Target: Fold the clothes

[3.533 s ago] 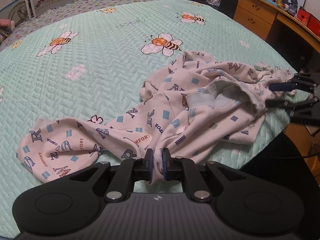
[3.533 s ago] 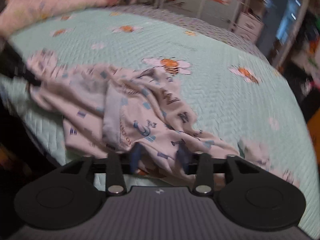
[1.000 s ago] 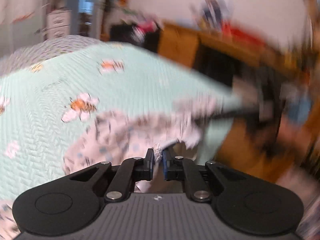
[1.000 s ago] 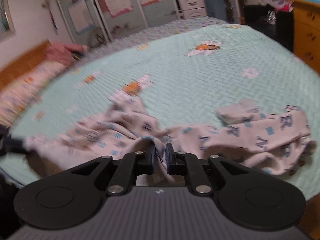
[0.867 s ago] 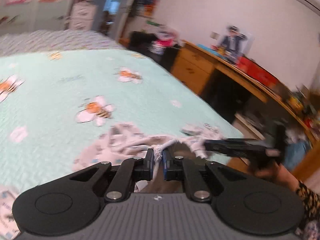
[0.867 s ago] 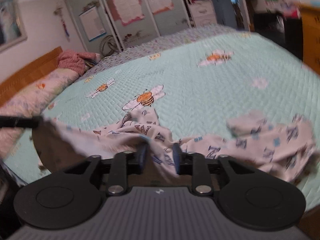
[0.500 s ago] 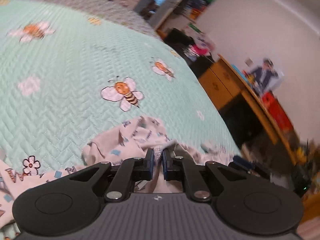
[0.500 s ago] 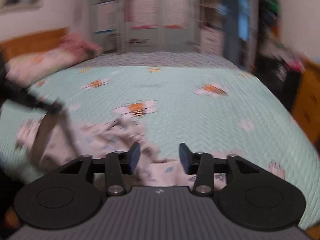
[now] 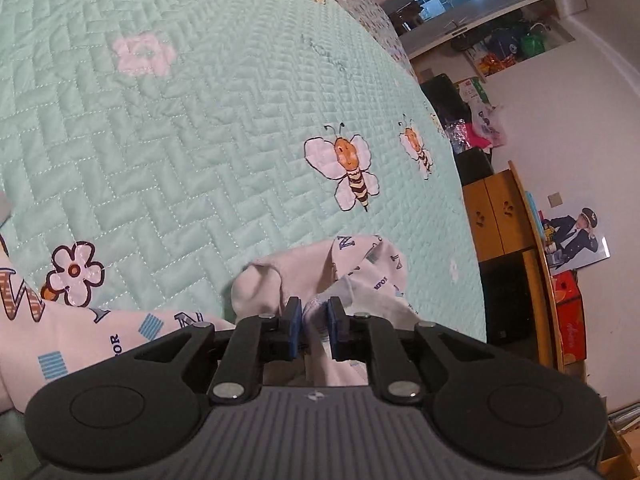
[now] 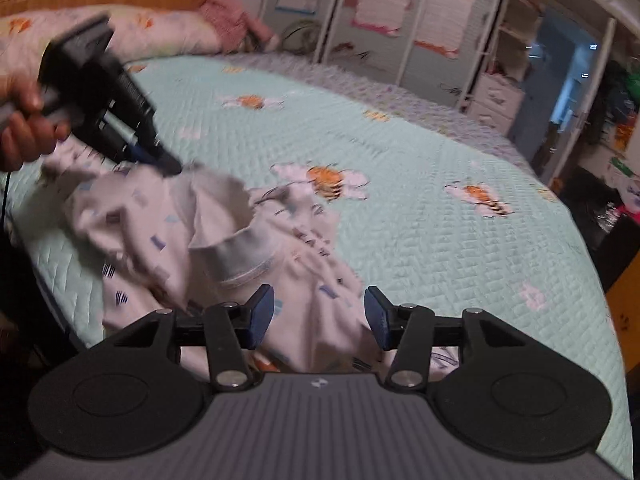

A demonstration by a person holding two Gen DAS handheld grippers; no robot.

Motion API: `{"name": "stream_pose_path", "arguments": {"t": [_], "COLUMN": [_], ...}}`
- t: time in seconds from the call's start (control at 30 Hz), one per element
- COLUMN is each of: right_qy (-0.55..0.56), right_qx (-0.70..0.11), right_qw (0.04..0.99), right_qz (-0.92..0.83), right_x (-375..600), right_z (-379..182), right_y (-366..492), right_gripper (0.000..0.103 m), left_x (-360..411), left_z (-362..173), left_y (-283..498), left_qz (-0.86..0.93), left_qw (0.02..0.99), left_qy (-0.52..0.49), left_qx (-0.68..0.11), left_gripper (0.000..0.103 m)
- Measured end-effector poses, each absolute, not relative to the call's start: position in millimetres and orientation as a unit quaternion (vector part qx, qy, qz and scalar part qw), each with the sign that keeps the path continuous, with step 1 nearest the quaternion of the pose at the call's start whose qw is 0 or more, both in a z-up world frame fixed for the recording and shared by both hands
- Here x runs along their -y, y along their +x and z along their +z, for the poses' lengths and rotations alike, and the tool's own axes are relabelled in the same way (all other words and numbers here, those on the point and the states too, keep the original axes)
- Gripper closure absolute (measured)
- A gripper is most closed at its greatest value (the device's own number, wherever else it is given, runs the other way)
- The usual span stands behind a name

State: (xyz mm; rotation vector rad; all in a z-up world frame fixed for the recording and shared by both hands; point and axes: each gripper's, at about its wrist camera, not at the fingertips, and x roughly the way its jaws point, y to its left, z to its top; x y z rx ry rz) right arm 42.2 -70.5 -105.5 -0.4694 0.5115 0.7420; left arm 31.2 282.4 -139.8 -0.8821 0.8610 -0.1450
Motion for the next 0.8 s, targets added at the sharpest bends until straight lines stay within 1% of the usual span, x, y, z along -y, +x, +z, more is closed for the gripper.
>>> {"name": "stream_pose_path", "arguments": {"t": [0.1,0.13,0.17,0.2,0.33,0.37,0.4,0.47,0.57,0.67,0.73,0.77,0.8], "right_qy": [-0.22,-0.21,-0.187,-0.154,0.049,0.08,0.084,0.055,-0.028,-0.131,-0.164,-0.175,-0.178], "right_qx": [-0.244,-0.246,-0.255,-0.265,-0.304,-0.297,-0.293,-0.287,-0.273,-0.277,-0.287,-0.293,-0.299], "right_qw": [0.877,0.882,0.892,0.902,0.923,0.92,0.92,0.92,0.908,0.892,0.882,0.876,0.871], "right_qz": [0.352,0.343,0.323,0.303,0.232,0.241,0.244,0.259,0.317,0.331,0.336,0.34,0.347], "right_x": [58,55,54,56,87,95,100,103,96,76,68,63,60], "right_z": [-109,-111,-115,-118,-121,-120,-119,-115,-110,-113,-116,-118,-119], "right_y": [58,66,79,91,128,125,120,108,89,83,85,87,89], "right_gripper": [0.051,0.051,0.051,0.051,0.051,0.051,0.051,0.051,0.05,0.051,0.053,0.057,0.073], "left_x": [-282,-283,-283,-284,-289,-291,-292,-294,-292,-284,-279,-277,-274], "left_z": [-135,-134,-132,-130,-122,-120,-119,-120,-125,-128,-130,-130,-129], "left_y": [29,28,26,23,10,5,1,-5,-8,-6,-5,-5,-5], "left_qz": [-0.073,-0.074,-0.076,-0.077,-0.079,-0.078,-0.078,-0.08,-0.089,-0.097,-0.101,-0.103,-0.104], "left_qw": [0.816,0.815,0.816,0.816,0.823,0.826,0.828,0.83,0.829,0.829,0.83,0.832,0.834], "left_qy": [-0.416,-0.419,-0.421,-0.423,-0.412,-0.407,-0.403,-0.396,-0.388,-0.375,-0.365,-0.359,-0.352], "left_qx": [-0.396,-0.392,-0.39,-0.387,-0.384,-0.383,-0.382,-0.384,-0.393,-0.403,-0.41,-0.411,-0.413], "left_gripper": [0.083,0.081,0.078,0.075,0.071,0.068,0.065,0.064,0.064,0.064,0.064,0.064,0.064]}}
